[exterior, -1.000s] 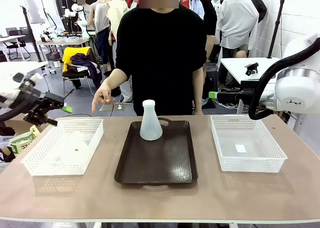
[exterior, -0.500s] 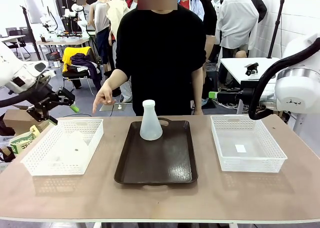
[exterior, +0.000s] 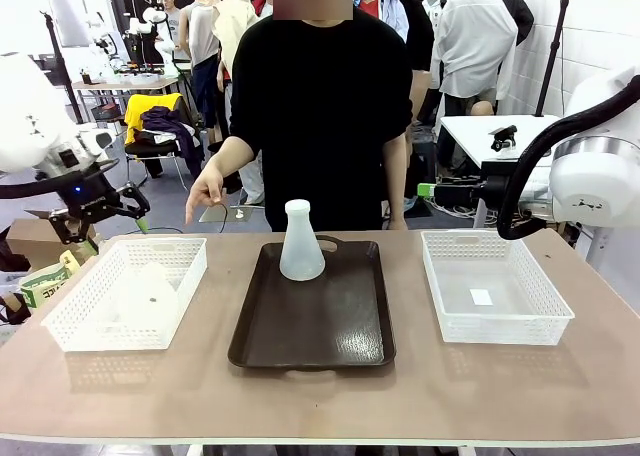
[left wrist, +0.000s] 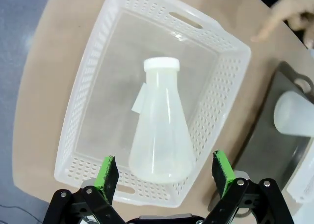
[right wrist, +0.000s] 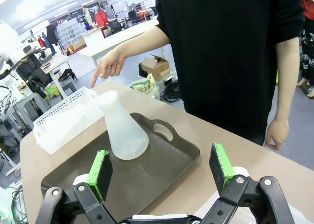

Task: Prepare the laboratory tools.
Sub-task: Pick up the Big flask that the person points to.

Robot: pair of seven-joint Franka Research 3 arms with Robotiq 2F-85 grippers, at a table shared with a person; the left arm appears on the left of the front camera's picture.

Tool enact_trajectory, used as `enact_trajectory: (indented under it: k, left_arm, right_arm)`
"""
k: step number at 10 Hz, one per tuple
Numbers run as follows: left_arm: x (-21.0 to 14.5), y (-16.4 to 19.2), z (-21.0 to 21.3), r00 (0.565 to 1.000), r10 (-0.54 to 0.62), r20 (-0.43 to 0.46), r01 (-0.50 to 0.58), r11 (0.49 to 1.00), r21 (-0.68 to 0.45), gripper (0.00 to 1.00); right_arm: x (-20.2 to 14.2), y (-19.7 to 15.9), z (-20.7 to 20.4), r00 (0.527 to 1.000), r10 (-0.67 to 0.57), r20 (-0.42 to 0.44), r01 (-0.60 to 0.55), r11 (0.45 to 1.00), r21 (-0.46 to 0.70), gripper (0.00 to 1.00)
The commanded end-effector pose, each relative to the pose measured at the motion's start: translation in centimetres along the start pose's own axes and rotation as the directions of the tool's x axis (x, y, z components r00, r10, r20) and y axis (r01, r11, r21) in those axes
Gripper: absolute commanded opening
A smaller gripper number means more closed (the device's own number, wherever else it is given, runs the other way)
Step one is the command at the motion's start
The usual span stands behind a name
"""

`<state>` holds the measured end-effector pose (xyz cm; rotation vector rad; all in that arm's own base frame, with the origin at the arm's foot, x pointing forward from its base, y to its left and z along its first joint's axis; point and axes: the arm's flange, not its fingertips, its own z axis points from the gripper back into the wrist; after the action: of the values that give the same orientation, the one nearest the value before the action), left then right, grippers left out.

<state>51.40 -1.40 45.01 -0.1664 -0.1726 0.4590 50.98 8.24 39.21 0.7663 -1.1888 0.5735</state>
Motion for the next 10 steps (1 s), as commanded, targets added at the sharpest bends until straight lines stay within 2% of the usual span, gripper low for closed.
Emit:
enact_trajectory:
  k: [1, 2, 5, 10]
  left_arm:
    - [2.0, -2.0, -1.5, 0.999, 0.047, 0.008, -0.047, 0.996, 0.074, 1.0]
    - [2.4, -2.5, -3.1, 0.998, 0.058, -0.013, -0.056, 0.991, 0.125, 1.0]
    - [3.4, -3.6, -7.3, 0.997, 0.068, -0.046, -0.058, 0.981, 0.184, 1.0]
    - [4.4, -2.7, -11.2, 0.998, -0.001, -0.057, 0.011, 0.982, 0.186, 1.0]
  right_arm:
    - [0.0, 0.1, 0.0, 1.0, 0.0, -0.007, 0.0, 1.0, -0.011, 1.0]
    - [0.0, 0.1, 0.0, 1.0, 0.0, -0.007, 0.0, 1.0, -0.011, 1.0]
    - [0.0, 0.1, 0.0, 1.0, 0.0, -0.007, 0.0, 1.0, -0.011, 1.0]
    - [0.0, 0.1, 0.0, 1.0, 0.0, -0.007, 0.0, 1.0, -0.011, 1.0]
